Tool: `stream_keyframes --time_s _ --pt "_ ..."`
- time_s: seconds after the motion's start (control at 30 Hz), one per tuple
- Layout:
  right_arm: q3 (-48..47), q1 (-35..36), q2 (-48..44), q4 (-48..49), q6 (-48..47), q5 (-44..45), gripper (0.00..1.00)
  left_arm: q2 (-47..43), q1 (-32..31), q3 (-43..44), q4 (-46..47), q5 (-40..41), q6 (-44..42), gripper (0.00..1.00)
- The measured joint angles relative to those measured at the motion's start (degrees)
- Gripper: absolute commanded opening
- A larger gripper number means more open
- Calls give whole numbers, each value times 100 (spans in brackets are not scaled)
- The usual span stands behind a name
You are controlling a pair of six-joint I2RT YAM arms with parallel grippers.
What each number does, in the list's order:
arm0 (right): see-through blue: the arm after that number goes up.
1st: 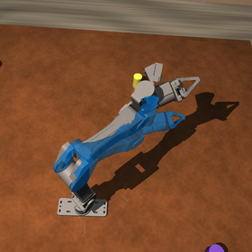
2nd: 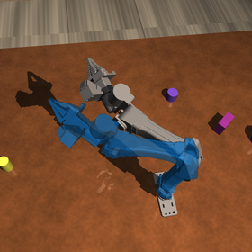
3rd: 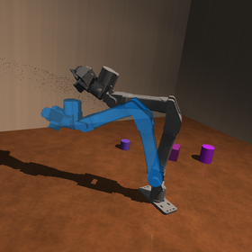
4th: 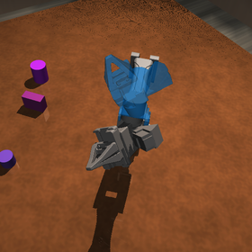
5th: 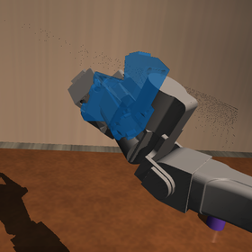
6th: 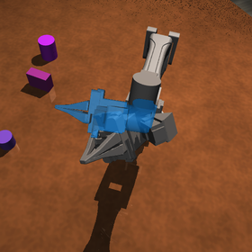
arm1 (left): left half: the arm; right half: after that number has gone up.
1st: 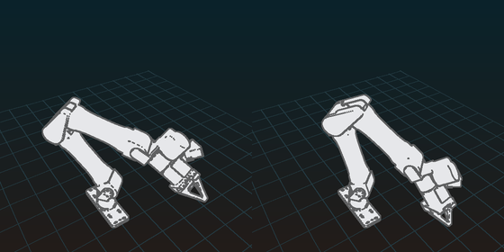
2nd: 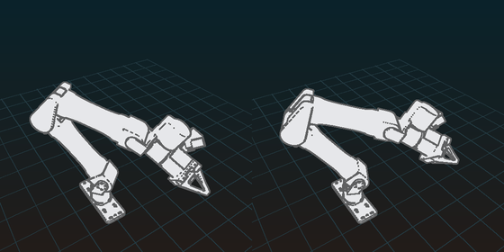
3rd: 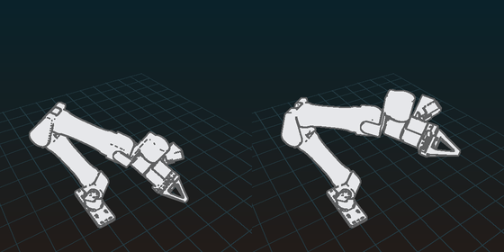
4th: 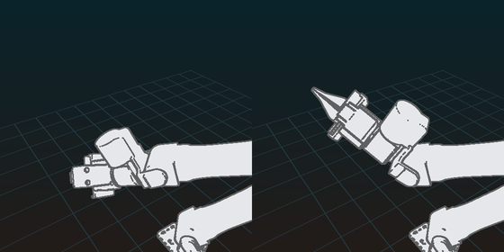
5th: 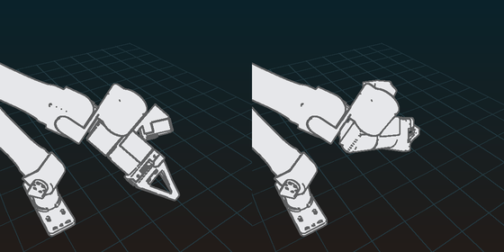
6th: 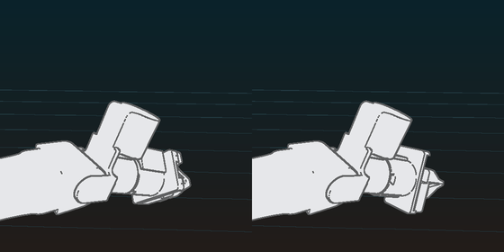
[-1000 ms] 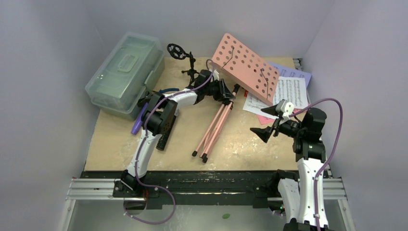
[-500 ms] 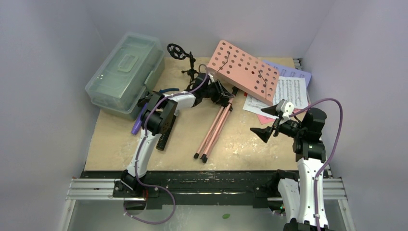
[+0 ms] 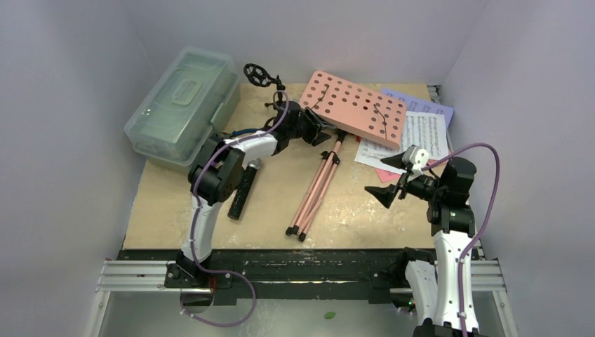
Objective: Pack up the instrument practice props
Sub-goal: Reset both arms
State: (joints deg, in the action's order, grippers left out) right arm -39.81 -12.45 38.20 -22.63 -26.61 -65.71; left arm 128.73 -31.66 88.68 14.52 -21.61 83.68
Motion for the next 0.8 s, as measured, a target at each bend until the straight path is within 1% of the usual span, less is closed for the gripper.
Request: stream_keyframes --time_s 0.2,0.3,0.33,0.37,0.4,0.47,0.53,0.63,0.67,0.77,0.8 --pt "0 0 0 0 0 2 99 -658 0 -28 -522 341 9 50" --pt "0 0 0 0 0 2 99 -968 -2 -328 -743 492 -111 52" --pt "0 0 0 0 0 7 99 -1104 -2 -479 -839 562 -199 53" --pt "0 0 0 0 0 11 99 -1248 -2 -625 -955 621 -302 60" --pt "0 0 0 2 0 17 99 -1381 -2 -754 -1016 682 -417 64" --pt "0 0 0 0 0 26 99 -1742 0 -1049 -1163 758 -780 71" --pt "0 0 0 0 0 57 99 -2122 0 -1268 -1231 774 -1185 73" --pt "0 0 0 0 0 133 99 -2870 0 -1567 -1246 702 -2074 77" --pt "0 0 0 0 2 170 99 -3169 0 -1657 -1250 660 -2411 81" --pt "0 0 -2 -2 -2 201 99 -4089 -2 -1836 -1263 579 -3499 99" --pt "0 0 -11 -11 -15 203 99 -4391 -2 -1893 -1276 588 -3862 100"
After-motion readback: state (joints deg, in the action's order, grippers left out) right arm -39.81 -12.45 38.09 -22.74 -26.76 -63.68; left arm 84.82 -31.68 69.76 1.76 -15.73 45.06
